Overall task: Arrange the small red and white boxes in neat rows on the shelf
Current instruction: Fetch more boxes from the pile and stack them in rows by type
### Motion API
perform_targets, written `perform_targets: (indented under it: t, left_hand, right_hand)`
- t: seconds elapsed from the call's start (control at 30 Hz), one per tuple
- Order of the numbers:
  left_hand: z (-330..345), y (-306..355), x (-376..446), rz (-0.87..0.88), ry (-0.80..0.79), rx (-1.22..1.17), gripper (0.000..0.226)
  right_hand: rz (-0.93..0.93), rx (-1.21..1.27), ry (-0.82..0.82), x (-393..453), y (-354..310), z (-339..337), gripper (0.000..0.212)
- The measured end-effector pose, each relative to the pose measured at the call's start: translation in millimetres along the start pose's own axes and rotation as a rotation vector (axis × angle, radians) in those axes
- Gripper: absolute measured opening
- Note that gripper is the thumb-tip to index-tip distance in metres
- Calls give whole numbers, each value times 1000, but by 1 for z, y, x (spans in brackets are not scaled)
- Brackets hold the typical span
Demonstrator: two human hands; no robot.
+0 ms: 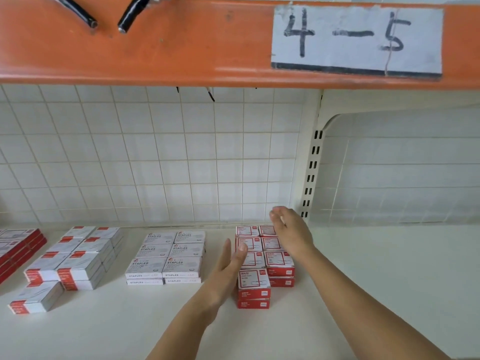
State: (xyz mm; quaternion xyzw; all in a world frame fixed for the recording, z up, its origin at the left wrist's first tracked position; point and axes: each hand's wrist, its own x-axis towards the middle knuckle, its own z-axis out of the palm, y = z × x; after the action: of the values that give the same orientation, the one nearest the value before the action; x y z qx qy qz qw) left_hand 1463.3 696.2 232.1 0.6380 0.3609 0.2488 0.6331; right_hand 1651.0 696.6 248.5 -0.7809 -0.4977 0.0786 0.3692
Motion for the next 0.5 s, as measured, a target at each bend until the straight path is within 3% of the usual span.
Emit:
perform_targets:
  t: [0.07,0.13,0.27,0.4,0.5]
  left_hand:
    - [-7,-2,-9,44,104,121,90]
    - [-11,-7,-21,135,182,239,79]
    - [-4,-19,-37,229,253,415,48]
    - [-2,-26,-40,287,307,520,48]
    - [-5,-29,-39,281,307,585,42]
  right_hand:
    - [-94,81,325,-29,4,-7,20]
    - [-182,152,422,-63,10,-13,18]
    - [-305,7,134,-120,10,-15,15]
    - [-284,-177,-103,-137,6,-7,24]
    - [-230,-156,-150,-138,7,-1,26]
